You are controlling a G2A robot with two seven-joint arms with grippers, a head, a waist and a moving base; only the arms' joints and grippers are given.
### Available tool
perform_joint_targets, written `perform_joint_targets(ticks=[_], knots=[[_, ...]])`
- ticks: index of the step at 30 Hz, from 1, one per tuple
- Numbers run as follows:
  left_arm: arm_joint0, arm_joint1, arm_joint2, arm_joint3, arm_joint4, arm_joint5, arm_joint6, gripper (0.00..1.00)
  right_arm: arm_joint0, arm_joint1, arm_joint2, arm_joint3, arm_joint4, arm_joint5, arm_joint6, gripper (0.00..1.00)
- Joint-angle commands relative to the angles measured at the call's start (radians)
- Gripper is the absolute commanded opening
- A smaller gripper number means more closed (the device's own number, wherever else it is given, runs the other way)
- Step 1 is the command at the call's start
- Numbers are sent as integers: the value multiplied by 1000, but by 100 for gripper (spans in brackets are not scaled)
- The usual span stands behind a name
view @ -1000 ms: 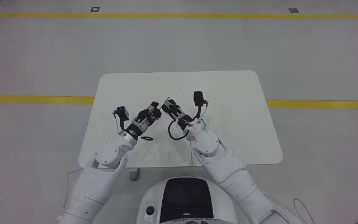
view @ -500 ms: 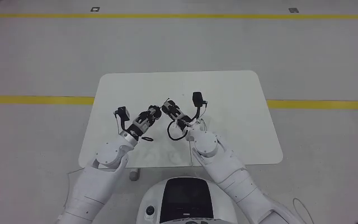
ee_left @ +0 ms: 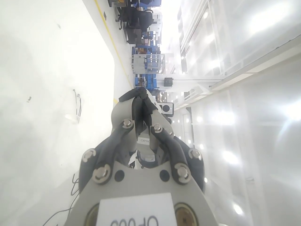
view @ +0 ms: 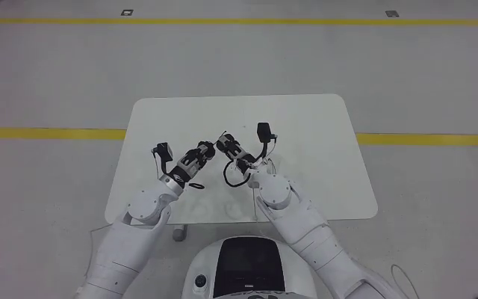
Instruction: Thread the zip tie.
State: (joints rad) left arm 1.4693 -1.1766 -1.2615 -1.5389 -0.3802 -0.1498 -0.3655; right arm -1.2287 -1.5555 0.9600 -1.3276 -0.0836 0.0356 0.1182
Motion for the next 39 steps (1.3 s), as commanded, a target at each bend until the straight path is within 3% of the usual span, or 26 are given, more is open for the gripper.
perform_joint_targets(ticks=[1, 14, 19, 26, 36, 39], knots=[[0, 0, -1, 0, -2, -2, -1, 0, 1, 0, 0, 1, 1, 2, 2, 100], [2, 6, -16, -2, -10, -6, -48, 0, 11, 4, 38, 6, 36, -10, 64, 100], [10, 16, -50, -11, -23, 10, -101, 0, 33, 18, 89, 28, 113, 12, 231, 100], [16, 33, -101, -25, -14, 44, -204, 0, 34, 19, 95, 30, 119, 14, 246, 100], [15, 32, -100, -23, -10, 47, -196, 0, 32, 19, 96, 29, 124, 14, 248, 100], [9, 34, -97, -9, 7, 52, -192, 0, 36, 26, 127, 41, 179, 10, 311, 100]])
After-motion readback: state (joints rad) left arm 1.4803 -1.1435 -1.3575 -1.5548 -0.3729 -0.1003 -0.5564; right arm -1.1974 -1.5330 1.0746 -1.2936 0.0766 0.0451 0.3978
